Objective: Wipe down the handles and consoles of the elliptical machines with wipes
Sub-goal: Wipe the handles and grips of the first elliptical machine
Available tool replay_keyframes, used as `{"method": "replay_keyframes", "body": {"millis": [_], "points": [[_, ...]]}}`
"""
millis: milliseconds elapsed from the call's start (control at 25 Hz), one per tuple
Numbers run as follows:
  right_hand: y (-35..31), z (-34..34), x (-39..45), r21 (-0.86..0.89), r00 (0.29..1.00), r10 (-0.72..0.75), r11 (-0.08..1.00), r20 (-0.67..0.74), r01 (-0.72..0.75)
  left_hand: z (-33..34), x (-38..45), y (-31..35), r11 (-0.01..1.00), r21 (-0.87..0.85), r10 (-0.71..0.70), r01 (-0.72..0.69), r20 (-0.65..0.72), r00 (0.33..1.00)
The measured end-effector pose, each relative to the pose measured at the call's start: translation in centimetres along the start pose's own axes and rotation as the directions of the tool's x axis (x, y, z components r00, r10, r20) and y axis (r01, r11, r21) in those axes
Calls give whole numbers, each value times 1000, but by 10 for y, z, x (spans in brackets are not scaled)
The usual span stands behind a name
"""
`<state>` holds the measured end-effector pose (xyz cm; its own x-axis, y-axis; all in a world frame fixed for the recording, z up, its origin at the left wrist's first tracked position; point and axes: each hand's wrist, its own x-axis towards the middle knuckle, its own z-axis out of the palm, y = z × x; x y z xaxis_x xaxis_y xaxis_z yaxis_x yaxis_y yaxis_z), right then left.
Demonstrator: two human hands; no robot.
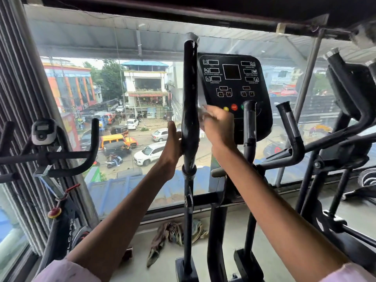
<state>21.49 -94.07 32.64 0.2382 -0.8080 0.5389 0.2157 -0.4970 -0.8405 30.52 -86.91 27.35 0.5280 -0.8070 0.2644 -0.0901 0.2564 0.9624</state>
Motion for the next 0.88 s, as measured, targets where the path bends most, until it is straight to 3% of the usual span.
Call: {"method": "replay_keyframes", "body": {"millis": [160,280,360,520,680,880], "points": [[5,9,-6,118,998,64,991,-25,-61,6,6,22,990,96,127,-101,-320,939],[27,-10,-29,243,993,-37,970,113,9,17,12,51,957,194,278,-217,-391,877],[45,-21,-29,210,969,-116,975,219,69,29,19,66,896,378,381,-231,-392,837],[59,-24,-11,108,900,-229,973,371,203,51,30,77,786,618,362,-14,-442,821],[53,-14,-4,254,928,-135,966,348,46,68,25,75,628,765,455,142,-509,731],[80,-24,-24,245,901,-365,919,235,308,78,17,70,549,803,521,229,-544,658]]}}
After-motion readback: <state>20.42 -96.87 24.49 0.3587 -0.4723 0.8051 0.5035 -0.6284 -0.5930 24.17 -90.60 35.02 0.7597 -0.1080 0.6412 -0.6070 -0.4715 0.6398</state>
